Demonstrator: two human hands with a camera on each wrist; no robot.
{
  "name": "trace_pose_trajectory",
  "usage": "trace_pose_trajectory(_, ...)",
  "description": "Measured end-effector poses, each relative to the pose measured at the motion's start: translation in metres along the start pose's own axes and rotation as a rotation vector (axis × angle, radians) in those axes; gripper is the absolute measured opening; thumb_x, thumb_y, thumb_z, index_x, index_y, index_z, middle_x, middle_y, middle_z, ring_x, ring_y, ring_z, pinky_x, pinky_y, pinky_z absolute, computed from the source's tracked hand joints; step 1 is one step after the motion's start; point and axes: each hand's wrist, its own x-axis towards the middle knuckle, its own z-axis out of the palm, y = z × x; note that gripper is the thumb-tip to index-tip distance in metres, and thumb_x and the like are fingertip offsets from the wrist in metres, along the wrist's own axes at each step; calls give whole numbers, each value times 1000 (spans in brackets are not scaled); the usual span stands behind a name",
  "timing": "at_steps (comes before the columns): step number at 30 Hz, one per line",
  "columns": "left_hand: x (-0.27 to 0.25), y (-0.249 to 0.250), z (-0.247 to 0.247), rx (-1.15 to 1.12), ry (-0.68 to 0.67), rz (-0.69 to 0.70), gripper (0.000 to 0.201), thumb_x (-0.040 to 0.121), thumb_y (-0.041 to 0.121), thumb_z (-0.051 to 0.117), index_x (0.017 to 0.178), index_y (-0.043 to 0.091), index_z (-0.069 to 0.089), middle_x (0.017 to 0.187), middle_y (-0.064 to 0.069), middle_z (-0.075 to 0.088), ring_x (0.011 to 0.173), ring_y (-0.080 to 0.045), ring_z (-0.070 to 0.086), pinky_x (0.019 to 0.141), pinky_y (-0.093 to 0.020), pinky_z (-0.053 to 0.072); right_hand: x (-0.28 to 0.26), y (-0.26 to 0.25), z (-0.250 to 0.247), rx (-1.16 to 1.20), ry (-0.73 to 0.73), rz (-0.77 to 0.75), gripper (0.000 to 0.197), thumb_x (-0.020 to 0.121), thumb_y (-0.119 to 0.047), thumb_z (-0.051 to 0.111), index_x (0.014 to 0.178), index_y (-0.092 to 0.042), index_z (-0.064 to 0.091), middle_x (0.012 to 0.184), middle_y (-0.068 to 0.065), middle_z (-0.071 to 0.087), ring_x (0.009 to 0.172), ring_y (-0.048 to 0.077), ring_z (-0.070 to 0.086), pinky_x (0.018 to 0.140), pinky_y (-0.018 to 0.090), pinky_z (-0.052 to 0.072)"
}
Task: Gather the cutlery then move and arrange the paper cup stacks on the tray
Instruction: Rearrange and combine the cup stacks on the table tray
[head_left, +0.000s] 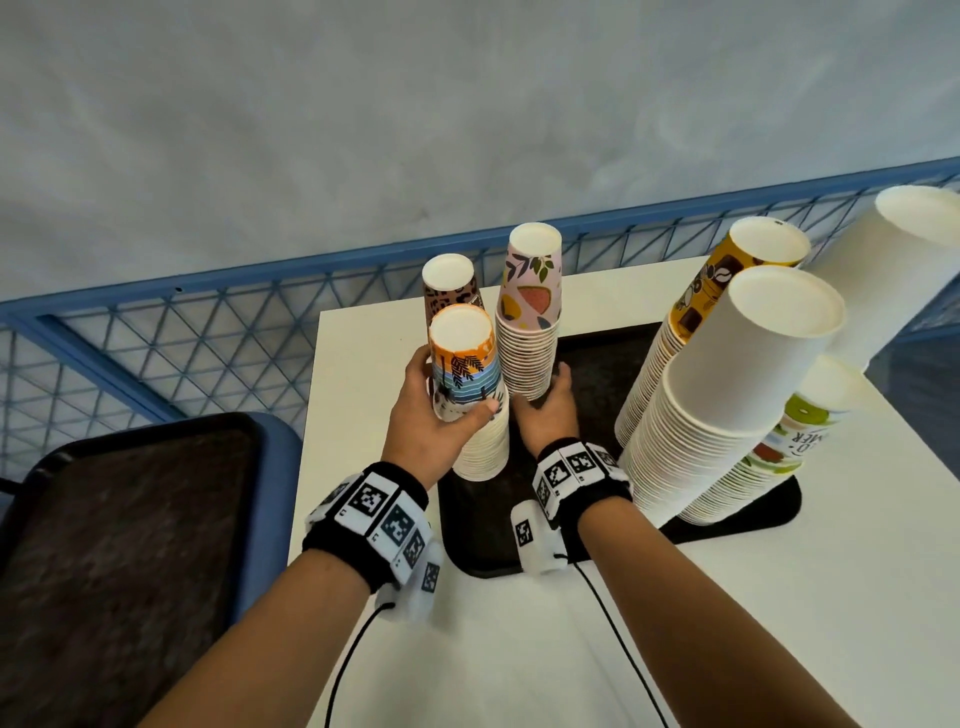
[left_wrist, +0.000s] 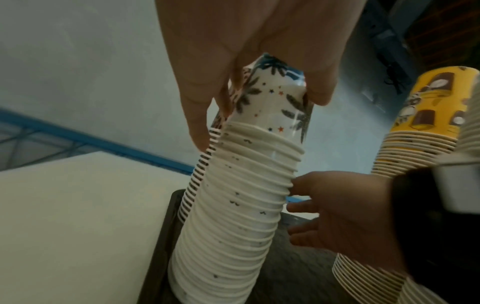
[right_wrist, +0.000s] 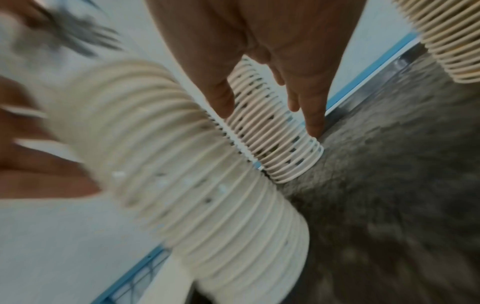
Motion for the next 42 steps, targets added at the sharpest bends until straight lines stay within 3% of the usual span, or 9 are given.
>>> trace_pose_trajectory(2, -2, -3, 0, -17, -6, -90, 91, 70, 24, 79, 143, 18, 24, 137, 3, 46, 123, -11, 45, 99, -22, 34, -26, 2, -5, -36, -80, 3, 73, 84, -12, 59, 145, -13, 19, 145, 11, 39, 133, 26, 39, 111, 38, 32)
trace_pose_trajectory(6, -6, -10, 3, -33, -84, -189, 82, 72, 21, 77, 140, 18, 31, 136, 1, 49, 122, -15, 48, 95, -22, 33, -75, 7, -24, -169, -194, -32, 65, 86, -14, 59, 143, -10, 26, 143, 11, 40, 132, 23, 39, 108, 30, 32)
trace_pose_trajectory(13, 5, -23, 26, -45, -92, -234, 81, 71, 29, 78, 137, 23, 31, 133, -2, 54, 122, -24, 52, 107, -39, 38, -126, 26, -72, -311, -223, -110, 40, 85, -12, 60, 123, -8, 51, 120, 11, 55, 99, 11, 50, 88, 15, 39)
trace_pose_trajectory(22, 7, 13, 91, -177, -201, -117, 70, 76, 9, 73, 135, 13, 35, 127, 0, 53, 111, -10, 50, 96, -21, 39, -132, 54, -136, -346, -100, -92, 31, 85, -13, 61, 115, -8, 56, 113, 8, 58, 92, 14, 51, 78, 15, 36)
trace_pose_trajectory(24, 3, 20, 97, -154, -129, -175, 71, 74, 14, 75, 134, 12, 37, 127, -2, 53, 115, -14, 51, 98, -23, 37, -131, 56, -145, -350, -94, -104, 30, 85, -12, 61, 114, -7, 56, 111, 6, 57, 89, 13, 49, 76, 10, 32)
trace_pose_trajectory(26, -13, 22, 102, -121, 120, -291, 61, 73, 16, 74, 126, 9, 43, 123, -6, 52, 115, -22, 51, 92, -23, 36, -130, 56, -152, -339, -77, -103, 29, 84, -11, 61, 112, -6, 54, 109, 7, 57, 86, 15, 51, 76, 14, 34)
trace_pose_trajectory(29, -61, 23, 121, -129, 281, -145, 45, 65, 24, 67, 104, 10, 49, 106, -10, 51, 102, -30, 53, 85, -28, 38, -126, 58, -158, -300, -31, -103, 41, 83, -12, 62, 120, -4, 46, 116, 10, 55, 101, 25, 56, 81, 19, 37)
trace_pose_trajectory(34, -90, 36, 164, -203, -94, -67, 87, 53, 43, 78, 128, 22, 38, 128, 6, 50, 118, -10, 49, 99, -28, 41, -121, 58, -168, -270, -109, -110, 67, 85, -9, 57, 142, -11, 23, 142, 8, 41, 132, 20, 39, 99, 17, 28)
trace_pose_trajectory(42, -85, 46, 168, -138, 33, -106, 78, 58, 19, 85, 125, 21, 45, 112, 11, 58, 104, -7, 55, 90, -22, 46, -106, 62, -158, -275, -123, -113, 62, 91, -24, 48, 144, -7, 21, 147, 13, 33, 138, 28, 30, 114, 41, 28)
